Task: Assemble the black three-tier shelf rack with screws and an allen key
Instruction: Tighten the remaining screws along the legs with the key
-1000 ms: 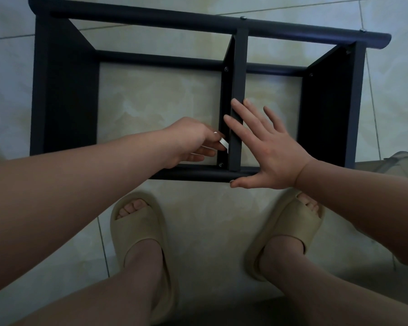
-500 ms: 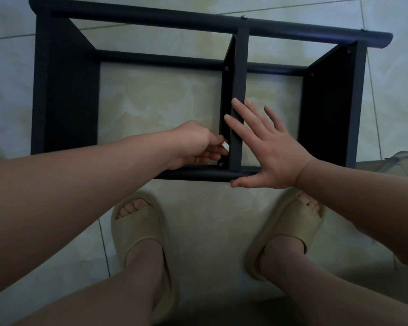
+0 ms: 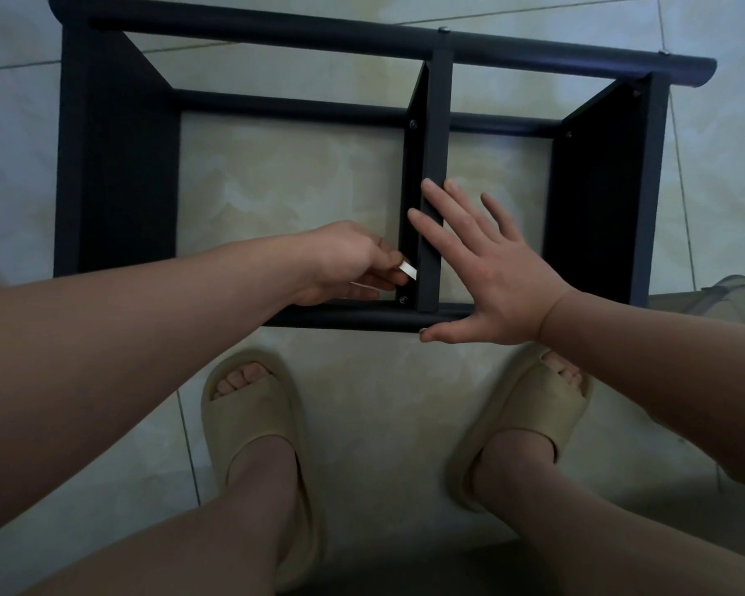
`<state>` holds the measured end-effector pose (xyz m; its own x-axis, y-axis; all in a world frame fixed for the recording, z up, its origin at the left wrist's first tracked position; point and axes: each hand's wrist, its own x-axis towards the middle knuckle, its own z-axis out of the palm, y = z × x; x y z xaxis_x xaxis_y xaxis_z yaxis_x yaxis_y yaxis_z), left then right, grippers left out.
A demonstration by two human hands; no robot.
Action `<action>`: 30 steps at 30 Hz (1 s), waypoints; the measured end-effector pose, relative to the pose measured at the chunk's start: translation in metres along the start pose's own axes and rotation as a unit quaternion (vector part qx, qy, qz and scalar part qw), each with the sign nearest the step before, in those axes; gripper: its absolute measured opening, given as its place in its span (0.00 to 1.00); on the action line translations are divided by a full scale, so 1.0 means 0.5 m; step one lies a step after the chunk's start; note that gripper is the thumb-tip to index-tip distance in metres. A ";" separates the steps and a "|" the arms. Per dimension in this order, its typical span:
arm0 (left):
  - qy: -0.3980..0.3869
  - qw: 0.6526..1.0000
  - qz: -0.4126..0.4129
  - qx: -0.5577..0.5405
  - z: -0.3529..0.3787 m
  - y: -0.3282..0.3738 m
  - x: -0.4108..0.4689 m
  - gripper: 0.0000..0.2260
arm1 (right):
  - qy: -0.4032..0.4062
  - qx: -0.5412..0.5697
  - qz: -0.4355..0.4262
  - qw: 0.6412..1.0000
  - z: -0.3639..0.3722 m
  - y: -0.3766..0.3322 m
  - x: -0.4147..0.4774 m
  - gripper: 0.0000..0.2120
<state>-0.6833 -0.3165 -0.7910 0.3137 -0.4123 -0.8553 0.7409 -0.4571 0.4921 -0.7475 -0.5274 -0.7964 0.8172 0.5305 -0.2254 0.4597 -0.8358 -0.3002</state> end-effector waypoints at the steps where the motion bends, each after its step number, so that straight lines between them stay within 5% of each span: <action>1: 0.001 1.000 0.003 0.004 -0.001 -0.001 0.000 0.06 | -0.001 0.000 0.000 1.000 0.000 0.000 0.000 0.56; 30: -0.040 0.969 0.084 0.230 -0.032 -0.017 -0.018 0.06 | -0.012 -0.002 0.004 1.000 -0.001 0.001 0.000 0.56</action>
<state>-0.6829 -0.2966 -0.7900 0.3466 -0.5632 -0.7501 0.3349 -0.6727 0.6598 -0.7469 -0.5279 -0.7959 0.8118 0.5273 -0.2508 0.4546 -0.8404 -0.2952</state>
